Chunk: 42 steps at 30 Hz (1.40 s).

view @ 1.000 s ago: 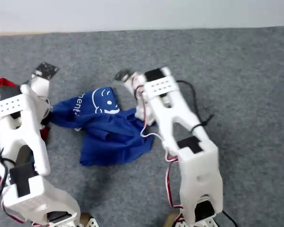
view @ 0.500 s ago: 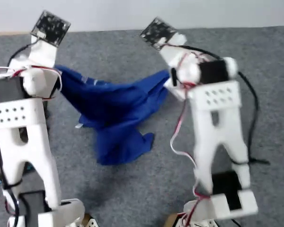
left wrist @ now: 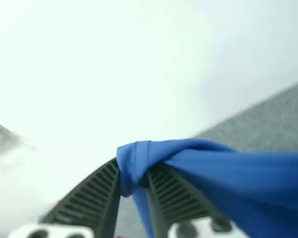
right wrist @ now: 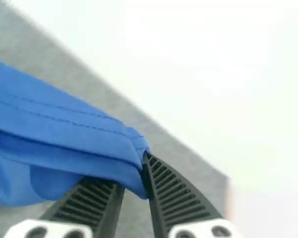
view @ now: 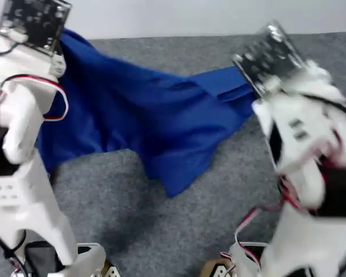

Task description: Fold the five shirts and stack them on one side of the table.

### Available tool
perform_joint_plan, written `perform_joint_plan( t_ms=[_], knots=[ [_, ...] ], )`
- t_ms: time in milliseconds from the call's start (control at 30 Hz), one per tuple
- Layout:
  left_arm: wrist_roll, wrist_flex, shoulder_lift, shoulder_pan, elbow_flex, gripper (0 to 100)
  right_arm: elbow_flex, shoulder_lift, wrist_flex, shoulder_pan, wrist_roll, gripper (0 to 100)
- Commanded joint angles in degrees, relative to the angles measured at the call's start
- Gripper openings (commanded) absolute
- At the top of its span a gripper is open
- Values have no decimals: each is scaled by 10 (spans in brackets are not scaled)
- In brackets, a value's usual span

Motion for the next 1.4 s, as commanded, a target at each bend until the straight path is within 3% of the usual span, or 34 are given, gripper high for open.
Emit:
perform_joint_plan(
  t_ms=[0,200,700,900,1367],
  knots=[
    [6,38,-20,11,-56,5,-37,-54,-10,48,5,10],
    [2,153,-20,63,-116,5,-42,-125,-14,104,51,10],
    [2,149,-160,65,-78,5,-44,-199,-163,230,79,10],
    [2,149,-195,64,-78,5,-44,-211,-209,232,79,10],
    [3,150,-212,64,-77,5,-44,-215,-211,233,83,10]
  ],
)
